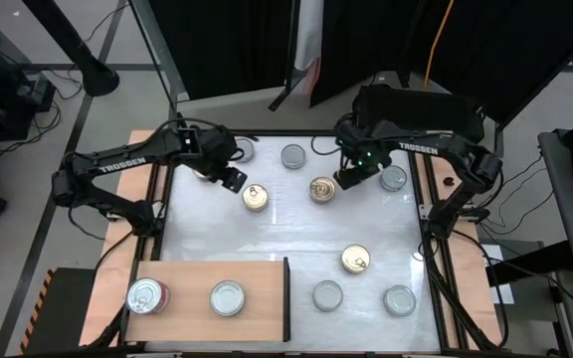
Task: Stack canned seafood by type on shelf
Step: Put the blue pink tuna can on the shelf
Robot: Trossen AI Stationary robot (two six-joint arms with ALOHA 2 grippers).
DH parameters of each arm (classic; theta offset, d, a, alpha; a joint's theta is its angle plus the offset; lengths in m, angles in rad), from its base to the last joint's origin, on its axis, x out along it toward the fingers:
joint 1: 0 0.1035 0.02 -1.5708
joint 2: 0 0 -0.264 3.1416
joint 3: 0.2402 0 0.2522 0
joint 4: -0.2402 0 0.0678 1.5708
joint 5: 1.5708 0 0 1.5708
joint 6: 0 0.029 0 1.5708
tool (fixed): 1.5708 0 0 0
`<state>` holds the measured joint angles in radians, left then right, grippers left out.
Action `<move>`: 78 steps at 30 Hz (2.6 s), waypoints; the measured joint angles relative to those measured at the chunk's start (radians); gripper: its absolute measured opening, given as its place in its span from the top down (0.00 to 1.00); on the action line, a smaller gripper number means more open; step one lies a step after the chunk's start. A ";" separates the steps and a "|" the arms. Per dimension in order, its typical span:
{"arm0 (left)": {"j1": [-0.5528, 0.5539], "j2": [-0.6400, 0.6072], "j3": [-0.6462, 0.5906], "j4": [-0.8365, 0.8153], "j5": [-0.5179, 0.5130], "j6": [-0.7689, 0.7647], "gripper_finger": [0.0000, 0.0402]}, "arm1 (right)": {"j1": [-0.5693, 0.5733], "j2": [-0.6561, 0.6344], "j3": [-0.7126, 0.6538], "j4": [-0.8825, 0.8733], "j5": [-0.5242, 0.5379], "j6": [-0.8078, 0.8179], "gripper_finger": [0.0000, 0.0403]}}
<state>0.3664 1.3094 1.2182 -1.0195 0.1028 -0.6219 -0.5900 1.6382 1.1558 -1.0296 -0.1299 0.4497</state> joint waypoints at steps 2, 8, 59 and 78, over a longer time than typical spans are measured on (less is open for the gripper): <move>0.000 0.000 0.000 0.001 -0.003 -0.026 0.64 | -0.008 0.000 -0.030 0.013 0.002 0.018 0.56; 0.000 0.000 0.000 0.027 -0.006 -0.028 0.64 | -0.041 0.000 -0.062 0.052 0.033 -0.004 0.56; 0.000 0.000 0.000 0.042 -0.081 -0.079 0.64 | -0.078 -0.006 -0.138 0.099 0.052 -0.001 1.00; 0.000 0.000 0.000 0.042 -0.112 -0.070 0.64 | -0.076 -0.009 -0.285 0.305 0.061 0.038 1.00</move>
<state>0.3664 1.3090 1.2182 -0.9775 -0.0093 -0.6918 -0.6665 1.6295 0.8710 -0.7251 -0.0690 0.4881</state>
